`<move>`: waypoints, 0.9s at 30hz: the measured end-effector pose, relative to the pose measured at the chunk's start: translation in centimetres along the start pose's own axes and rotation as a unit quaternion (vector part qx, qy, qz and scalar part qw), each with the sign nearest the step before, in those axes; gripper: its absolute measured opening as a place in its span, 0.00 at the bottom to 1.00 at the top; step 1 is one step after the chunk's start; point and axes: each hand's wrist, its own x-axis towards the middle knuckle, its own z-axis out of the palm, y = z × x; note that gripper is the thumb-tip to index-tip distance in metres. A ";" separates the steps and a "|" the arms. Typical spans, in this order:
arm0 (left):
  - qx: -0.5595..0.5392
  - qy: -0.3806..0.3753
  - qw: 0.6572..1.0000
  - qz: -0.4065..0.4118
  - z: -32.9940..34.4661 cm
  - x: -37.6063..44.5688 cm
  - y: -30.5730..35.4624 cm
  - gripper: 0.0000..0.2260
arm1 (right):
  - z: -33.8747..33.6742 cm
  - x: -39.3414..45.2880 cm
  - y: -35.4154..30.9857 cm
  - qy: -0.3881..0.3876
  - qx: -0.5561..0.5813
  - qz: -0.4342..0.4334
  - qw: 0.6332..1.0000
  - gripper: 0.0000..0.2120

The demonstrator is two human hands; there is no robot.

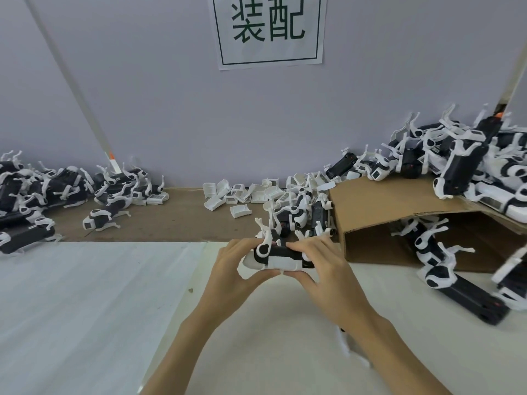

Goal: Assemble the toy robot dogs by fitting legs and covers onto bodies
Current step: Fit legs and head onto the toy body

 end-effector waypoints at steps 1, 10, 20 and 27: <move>-0.002 0.002 1.000 -0.002 0.0 0.0 0.0 0.19 | -0.1 0.0 0.0 -0.002 0.007 0.009 1.000 0.20; -0.004 -0.008 1.000 -0.029 0.4 -0.4 0.1 0.17 | -0.4 0.1 -0.1 -0.068 0.042 0.070 0.994 0.21; -0.035 -0.047 0.994 -0.096 1.2 -0.5 0.5 0.17 | 0.1 -0.3 -0.1 -0.138 0.085 0.147 0.976 0.20; -0.043 -0.031 0.993 -0.104 1.0 -0.4 0.5 0.16 | 0.0 0.2 -0.5 -0.147 0.083 0.161 0.972 0.21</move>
